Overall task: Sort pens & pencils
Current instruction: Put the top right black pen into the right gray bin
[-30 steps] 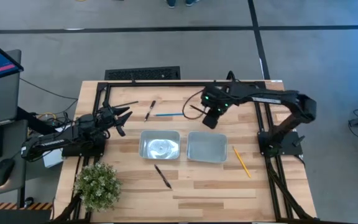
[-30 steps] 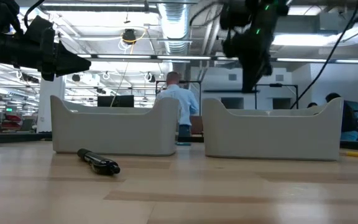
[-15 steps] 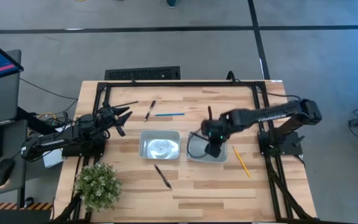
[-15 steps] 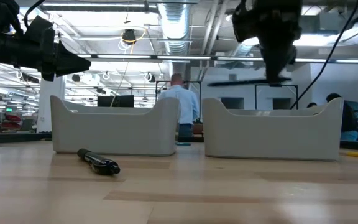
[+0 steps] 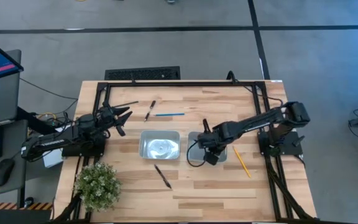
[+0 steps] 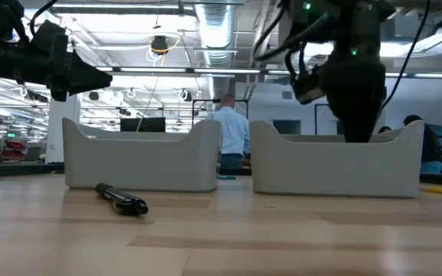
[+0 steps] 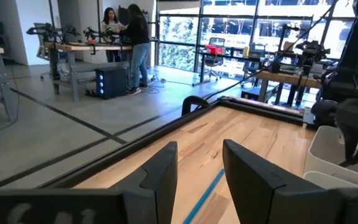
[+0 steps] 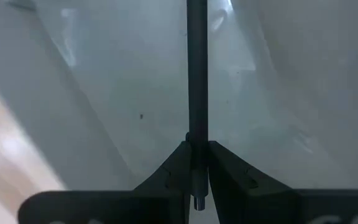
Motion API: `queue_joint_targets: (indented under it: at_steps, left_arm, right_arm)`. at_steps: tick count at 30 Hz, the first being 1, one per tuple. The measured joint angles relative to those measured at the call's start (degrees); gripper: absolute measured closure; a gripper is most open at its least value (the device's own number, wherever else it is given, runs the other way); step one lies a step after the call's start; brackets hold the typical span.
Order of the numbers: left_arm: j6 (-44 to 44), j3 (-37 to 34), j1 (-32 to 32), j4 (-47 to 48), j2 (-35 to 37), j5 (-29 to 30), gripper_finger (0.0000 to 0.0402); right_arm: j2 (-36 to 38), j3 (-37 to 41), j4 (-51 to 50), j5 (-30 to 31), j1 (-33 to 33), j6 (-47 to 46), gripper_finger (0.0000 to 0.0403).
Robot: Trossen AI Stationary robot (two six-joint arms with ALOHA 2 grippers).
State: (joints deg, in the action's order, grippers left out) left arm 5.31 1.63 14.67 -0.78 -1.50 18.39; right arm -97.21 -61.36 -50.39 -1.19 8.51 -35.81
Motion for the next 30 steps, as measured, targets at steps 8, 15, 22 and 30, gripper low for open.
queue_joint_targets:
  at_steps: [8, 15, 22, 30]
  left_arm:
    - [0.1, 0.0, 0.0, -0.02, 0.0, -0.02, 0.0283]
    - [0.1, 0.0, 0.0, 0.0, 0.0, -0.07, 0.0283]
    - [0.1, 0.0, 0.0, 0.0, 0.0, -0.07, 0.0283]
    - [0.1, 0.0, -0.02, 0.0, 0.0, -0.07, 0.0283]
  right_arm:
    - [-3.35, 0.0, 2.08, 0.45, 0.02, -0.22, 0.0335]
    - [-3.25, -0.02, 2.06, -0.24, 0.02, 0.17, 0.0335]
    - [-3.03, -0.04, 2.05, -0.24, 0.0, 0.24, 0.0335]
    - [-3.03, -0.04, 2.07, -0.26, -0.02, 0.25, 0.0284]
